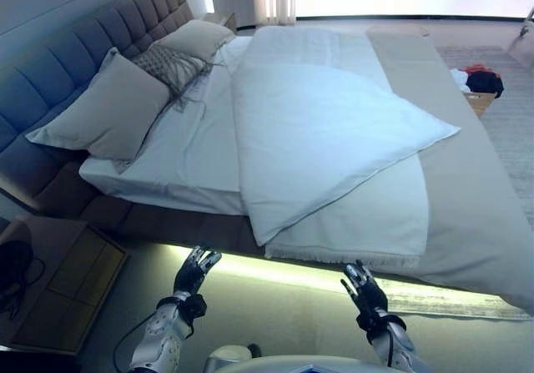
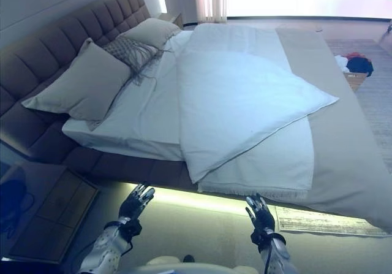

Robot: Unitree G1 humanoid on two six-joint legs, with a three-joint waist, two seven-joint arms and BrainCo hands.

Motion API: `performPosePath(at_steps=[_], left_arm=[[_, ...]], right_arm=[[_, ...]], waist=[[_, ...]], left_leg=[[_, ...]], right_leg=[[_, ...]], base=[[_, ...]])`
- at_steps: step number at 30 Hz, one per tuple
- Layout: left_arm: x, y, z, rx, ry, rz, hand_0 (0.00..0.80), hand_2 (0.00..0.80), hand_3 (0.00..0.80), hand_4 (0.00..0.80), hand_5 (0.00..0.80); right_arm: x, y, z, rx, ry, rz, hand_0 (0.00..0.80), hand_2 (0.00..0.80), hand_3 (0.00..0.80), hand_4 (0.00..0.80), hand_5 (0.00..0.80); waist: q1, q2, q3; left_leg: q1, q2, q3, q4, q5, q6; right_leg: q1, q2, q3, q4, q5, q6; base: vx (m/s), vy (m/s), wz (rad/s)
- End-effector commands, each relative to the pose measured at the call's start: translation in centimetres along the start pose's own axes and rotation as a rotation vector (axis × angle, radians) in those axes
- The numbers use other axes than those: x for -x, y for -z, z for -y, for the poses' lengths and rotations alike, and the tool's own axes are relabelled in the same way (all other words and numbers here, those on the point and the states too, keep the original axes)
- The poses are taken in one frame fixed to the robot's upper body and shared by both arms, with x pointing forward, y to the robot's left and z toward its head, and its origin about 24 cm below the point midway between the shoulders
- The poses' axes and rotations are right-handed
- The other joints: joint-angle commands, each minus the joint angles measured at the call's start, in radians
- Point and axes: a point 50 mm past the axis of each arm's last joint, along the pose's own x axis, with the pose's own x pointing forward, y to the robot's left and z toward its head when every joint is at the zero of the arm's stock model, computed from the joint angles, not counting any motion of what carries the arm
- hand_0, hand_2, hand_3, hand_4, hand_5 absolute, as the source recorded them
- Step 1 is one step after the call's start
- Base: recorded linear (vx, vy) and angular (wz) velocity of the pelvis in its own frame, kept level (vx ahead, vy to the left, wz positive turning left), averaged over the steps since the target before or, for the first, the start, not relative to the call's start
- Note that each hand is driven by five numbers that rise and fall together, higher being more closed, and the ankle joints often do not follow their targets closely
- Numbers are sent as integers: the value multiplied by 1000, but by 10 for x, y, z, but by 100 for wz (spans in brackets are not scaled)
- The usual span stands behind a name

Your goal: Make the bed neatly

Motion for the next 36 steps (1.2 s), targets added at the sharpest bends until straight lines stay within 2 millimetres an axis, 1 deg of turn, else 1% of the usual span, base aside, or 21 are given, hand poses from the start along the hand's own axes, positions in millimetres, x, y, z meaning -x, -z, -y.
performPosePath(at_steps=[1, 3, 5, 8, 10, 12, 13, 16, 18, 20, 22, 24, 26, 28, 29, 30, 31, 33, 34, 35, 36], left_arm=[[-11, -24, 0, -70, 15, 84, 0, 0, 0, 0, 0], [-11, -23, -1, -66, 12, 77, 0, 0, 0, 0, 0], [-12, -25, -1, -54, 15, 85, 0, 0, 0, 0, 0], [-14, -33, 0, -25, -5, 106, 0, 0, 0, 0, 0], [-19, -40, 3, -19, -2, 118, 0, 0, 0, 0, 0], [-23, -44, 3, -30, 12, 126, 0, 0, 0, 0, 0], [-23, -44, 2, -31, 18, 128, 0, 0, 0, 0, 0], [-22, -44, 0, -32, 29, 130, 0, 0, 0, 0, 0], [-19, -40, -1, -34, 31, 123, 0, 0, 0, 0, 0], [-14, -33, -2, -39, 31, 111, 0, 0, 0, 0, 0], [-11, -28, -4, -27, 14, 102, 0, 0, 0, 0, 0], [-8, -23, -7, 18, 7, 86, 0, 0, 0, 0, 0], [-8, -22, 0, 19, 47, 98, 0, 0, 0, 0, 0], [-11, -23, 11, 26, 86, 109, 0, 0, 0, 0, 0], [-12, -22, 15, 27, 93, 109, 0, 0, 0, 0, 0], [-13, -22, 21, 29, 108, 108, 0, 0, 0, 0, 0], [-14, -22, 25, 25, 128, 108, 0, 0, 0, 0, 0], [-14, -22, 30, 19, 155, 117, 0, 0, 0, 0, 0], [-14, -22, 31, 20, 155, 120, 0, 0, 0, 0, 0], [-13, -23, 31, 21, 154, 122, 0, 0, 0, 0, 0], [-14, -24, 30, 23, 154, 124, 0, 0, 0, 0, 0]], right_arm=[[-8, -13, -25, -112, -62, 103, 0, 0, 0, 0, 0], [-3, -9, -26, -98, -73, 92, 0, 0, 0, 0, 0], [1, -4, -24, -68, -79, 78, 0, 0, 0, 0, 0], [2, -1, -15, -64, -63, 60, 0, 0, 0, 0, 0], [-4, -6, -13, -75, -57, 77, 0, 0, 0, 0, 0], [-10, -13, -13, -88, -52, 89, 0, 0, 0, 0, 0], [-12, -15, -12, -90, -48, 90, 0, 0, 0, 0, 0], [-13, -13, -8, -90, -34, 83, 0, 0, 0, 0, 0], [-9, -8, -2, -85, -29, 63, 0, 0, 0, 0, 0], [-4, 0, 6, -91, -17, 40, 0, 0, 0, 0, 0], [-2, 5, 11, -88, 2, 12, 0, 0, 0, 0, 0], [-2, 5, 11, -35, 26, 9, 0, 0, 0, 0, 0], [-2, 0, 10, -20, -8, 24, 0, 0, 0, 0, 0], [-3, -8, 12, 11, -1, 40, 0, 0, 0, 0, 0], [-4, -11, 12, 18, 2, 44, 0, 0, 0, 0, 0], [-6, -15, 12, 21, 7, 53, 0, 0, 0, 0, 0], [-7, -20, 11, 18, 8, 66, 0, 0, 0, 0, 0], [-10, -25, 4, 4, -20, 81, 0, 0, 0, 0, 0], [-11, -26, -3, -3, -32, 84, 0, 0, 0, 0, 0], [-12, -26, -6, -5, -35, 85, 0, 0, 0, 0, 0], [-12, -28, -12, -11, -35, 90, 0, 0, 0, 0, 0]], waist=[[18, -13, 27], [2, 7, 37], [-8, 13, 41], [-20, -11, 43], [-33, -52, 55], [-40, -66, 66], [-42, -68, 69], [-42, -76, 70], [-48, -84, 67], [-53, -88, 55], [-54, -89, 46], [-58, -84, 39], [-60, -88, 29], [-61, -91, 24], [-61, -90, 24], [-57, -92, 30], [-48, -94, 40], [-34, -91, 54], [-29, -85, 56], [-25, -83, 57], [-17, -68, 53]], left_leg=[[-28, -43, -39, 133, -104, 98], [-26, -64, -41, 137, -107, 121], [-19, -79, -32, 143, -115, 129], [6, -107, -63, 142, -141, 120], [28, -126, -85, 154, -187, 107], [49, -121, -84, 163, -221, 99], [56, -119, -82, 167, -232, 99], [72, -115, -76, 198, -270, 109], [77, -110, -74, 249, -298, 109], [86, -87, -65, 299, -301, 95], [83, -59, -55, 357, -276, 77], [66, -37, -57, 417, -210, 55], [22, -26, -52, 538, -111, 15], [-34, -28, -41, 653, -49, -9], [-59, -24, -41, 682, -28, -17], [-118, -4, -36, 731, 7, -31], [-174, 16, -35, 739, 11, -31], [-218, 40, -39, 675, 38, -35], [-217, 59, -41, 575, 58, -35], [-210, 68, -42, 514, 70, -35], [-200, 87, -62, 361, 100, -42]], right_leg=[[-157, -111, 82, 165, 364, 17], [-245, -104, 115, 322, 401, 3], [-294, -97, 117, 366, 418, 2], [-305, -77, 84, 160, 478, 19], [-322, -78, 70, -76, 531, 48], [-325, -71, 44, -243, 557, 65], [-325, -64, 30, -291, 568, 72], [-336, -48, 7, -342, 580, 75], [-332, -51, 23, -312, 569, 68], [-298, -44, 36, -300, 542, 68], [-274, -30, 41, -254, 510, 55], [-261, -7, 62, -185, 483, 33], [-223, 36, 48, -180, 425, 5], [-186, 60, 22, -184, 377, -29], [-176, 65, 14, -184, 364, -40], [-151, 74, 5, -187, 343, -59], [-131, 82, 0, -188, 325, -73], [-105, 101, 1, -194, 309, -80], [-94, 118, 9, -200, 301, -78], [-87, 127, 16, -205, 296, -77], [-78, 156, 32, -216, 281, -77]], base=[[12, 321, 11], [33, 272, 16], [120, 142, 19], [251, -107, -3], [358, -278, -29], [383, -238, -26], [369, -185, -11], [425, -200, 4], [543, -278, 24], [573, -350, 47], [504, -363, 42], [421, -343, 15], [340, -342, 3], [254, -262, -1], [196, -224, 16], [165, -211, 16], [183, -215, 10], [183, -113, 0], [187, -25, -10], [263, 42, -16], [277, 75, -17]])
